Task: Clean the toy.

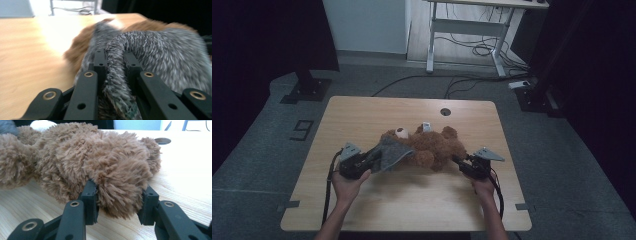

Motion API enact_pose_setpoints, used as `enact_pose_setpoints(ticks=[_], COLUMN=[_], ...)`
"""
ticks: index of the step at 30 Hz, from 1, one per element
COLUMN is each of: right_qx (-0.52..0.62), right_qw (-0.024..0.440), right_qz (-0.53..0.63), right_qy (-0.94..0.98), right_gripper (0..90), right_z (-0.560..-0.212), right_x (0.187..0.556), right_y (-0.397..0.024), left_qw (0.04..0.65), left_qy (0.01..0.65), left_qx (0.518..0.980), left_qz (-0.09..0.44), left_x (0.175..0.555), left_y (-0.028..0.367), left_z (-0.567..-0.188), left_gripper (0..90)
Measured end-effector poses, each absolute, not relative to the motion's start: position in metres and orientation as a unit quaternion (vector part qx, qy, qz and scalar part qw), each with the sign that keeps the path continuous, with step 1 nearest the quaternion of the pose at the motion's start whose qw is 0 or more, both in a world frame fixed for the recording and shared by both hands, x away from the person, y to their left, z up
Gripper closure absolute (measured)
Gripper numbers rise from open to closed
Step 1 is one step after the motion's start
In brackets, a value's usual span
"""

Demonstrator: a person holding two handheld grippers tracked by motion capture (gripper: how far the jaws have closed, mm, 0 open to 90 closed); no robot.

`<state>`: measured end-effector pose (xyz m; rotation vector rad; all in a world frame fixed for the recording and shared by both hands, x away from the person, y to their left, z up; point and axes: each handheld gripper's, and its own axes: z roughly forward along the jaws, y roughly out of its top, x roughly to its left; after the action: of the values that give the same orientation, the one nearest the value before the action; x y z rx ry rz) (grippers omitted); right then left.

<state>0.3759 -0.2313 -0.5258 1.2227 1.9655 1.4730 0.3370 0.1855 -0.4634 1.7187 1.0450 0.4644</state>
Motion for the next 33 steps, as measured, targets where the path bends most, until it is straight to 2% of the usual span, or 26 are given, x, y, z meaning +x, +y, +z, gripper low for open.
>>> enact_pose_setpoints(ticks=[3,5,7,10,11,12,13,18,25,33], right_qx=[0.438,0.438,0.438,0.437,0.437,0.438,0.438,0.439,0.445,0.440], right_qw=[0.196,0.196,0.196,0.197,0.197,0.197,0.197,0.195,0.183,0.183], right_qz=[0.527,0.527,0.527,0.526,0.526,0.526,0.526,0.526,0.532,0.534], right_qy=[0.701,0.702,0.702,0.702,0.702,0.702,0.702,0.702,0.696,0.698], right_gripper=[58.6,58.6,58.6,58.5,58.5,58.5,58.5,58.5,59.5,60.0], right_z=[-0.526,-0.526,-0.526,-0.526,-0.526,-0.526,-0.526,-0.526,-0.530,-0.530], right_x=[0.376,0.376,0.376,0.375,0.375,0.375,0.375,0.376,0.377,0.377], right_y=[-0.231,-0.231,-0.231,-0.231,-0.231,-0.231,-0.231,-0.232,-0.236,-0.237], left_qw=[0.521,0.528,0.528,0.521,0.521,0.518,0.518,0.488,0.473,0.482], left_qy=[0.420,0.397,0.390,0.365,0.365,0.354,0.354,0.335,0.335,0.353], left_qx=[0.718,0.728,0.732,0.753,0.753,0.762,0.762,0.793,0.802,0.788], left_qz=[0.190,0.183,0.181,0.169,0.169,0.162,0.162,0.145,0.145,0.151], left_x=[0.340,0.346,0.348,0.357,0.357,0.362,0.362,0.374,0.371,0.361], left_y=[0.170,0.139,0.131,0.088,0.088,0.068,0.068,0.016,0.011,0.051], left_z=[-0.454,-0.441,-0.438,-0.433,-0.433,-0.433,-0.433,-0.449,-0.467,-0.474], left_gripper=[76.4,76.4,76.5,76.5,76.5,76.4,76.4,76.3,76.1,75.9])
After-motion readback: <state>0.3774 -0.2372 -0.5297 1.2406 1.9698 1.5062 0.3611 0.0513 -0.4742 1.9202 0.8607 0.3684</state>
